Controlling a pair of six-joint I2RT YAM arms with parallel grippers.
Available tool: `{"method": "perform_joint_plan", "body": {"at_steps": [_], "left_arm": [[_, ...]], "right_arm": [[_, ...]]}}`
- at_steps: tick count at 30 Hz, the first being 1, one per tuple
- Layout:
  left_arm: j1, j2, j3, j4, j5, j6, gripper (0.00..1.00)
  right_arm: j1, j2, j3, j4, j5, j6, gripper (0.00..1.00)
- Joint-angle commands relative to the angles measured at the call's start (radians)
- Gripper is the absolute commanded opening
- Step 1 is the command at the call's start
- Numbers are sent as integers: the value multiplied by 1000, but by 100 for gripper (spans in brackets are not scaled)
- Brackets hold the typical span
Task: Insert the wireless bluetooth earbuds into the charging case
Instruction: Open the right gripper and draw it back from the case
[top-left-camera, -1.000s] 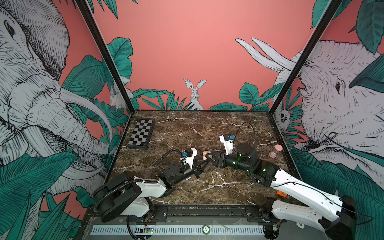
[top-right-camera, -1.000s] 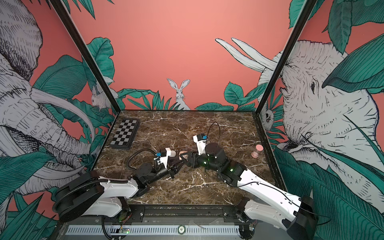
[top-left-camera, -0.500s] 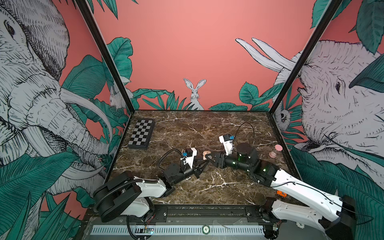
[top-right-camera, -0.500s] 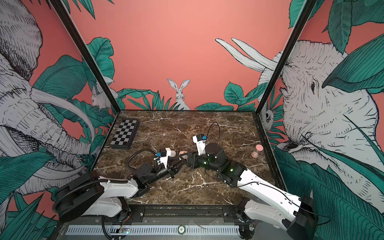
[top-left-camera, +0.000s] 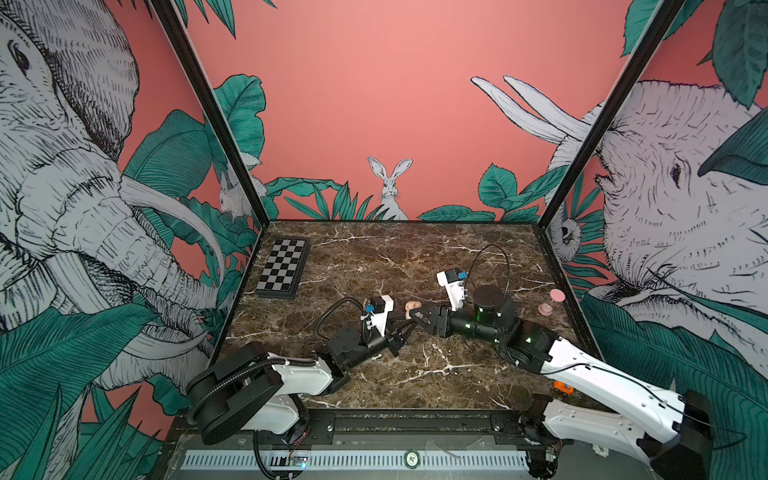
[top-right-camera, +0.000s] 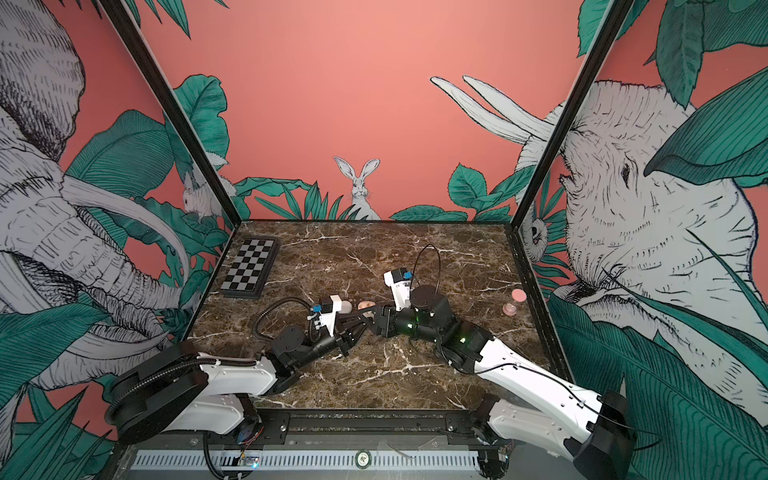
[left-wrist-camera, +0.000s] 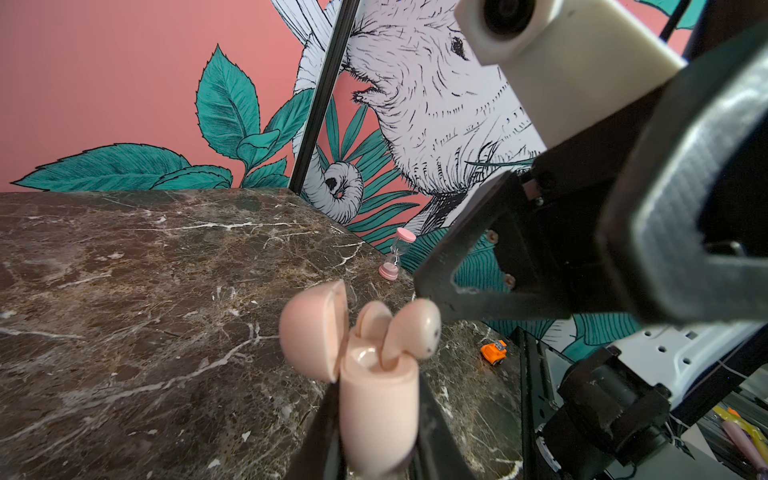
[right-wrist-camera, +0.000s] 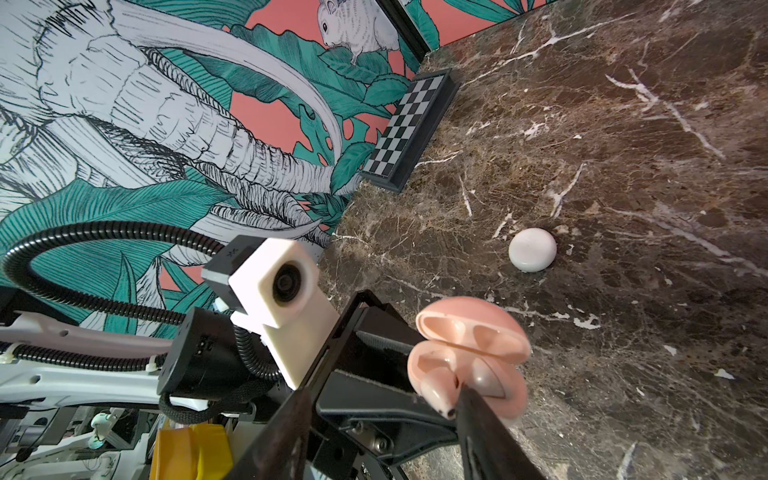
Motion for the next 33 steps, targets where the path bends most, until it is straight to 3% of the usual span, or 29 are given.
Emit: {"method": "perform_joint_plan", "body": {"at_steps": [1, 33], "left_arm": [[-1, -16, 13, 17, 0, 3, 0], [-1, -24, 3, 16, 9, 11, 0]], "right_arm": [[10, 11, 2, 65, -21, 15, 55], [19, 44, 8, 115, -37, 55, 55]]}}
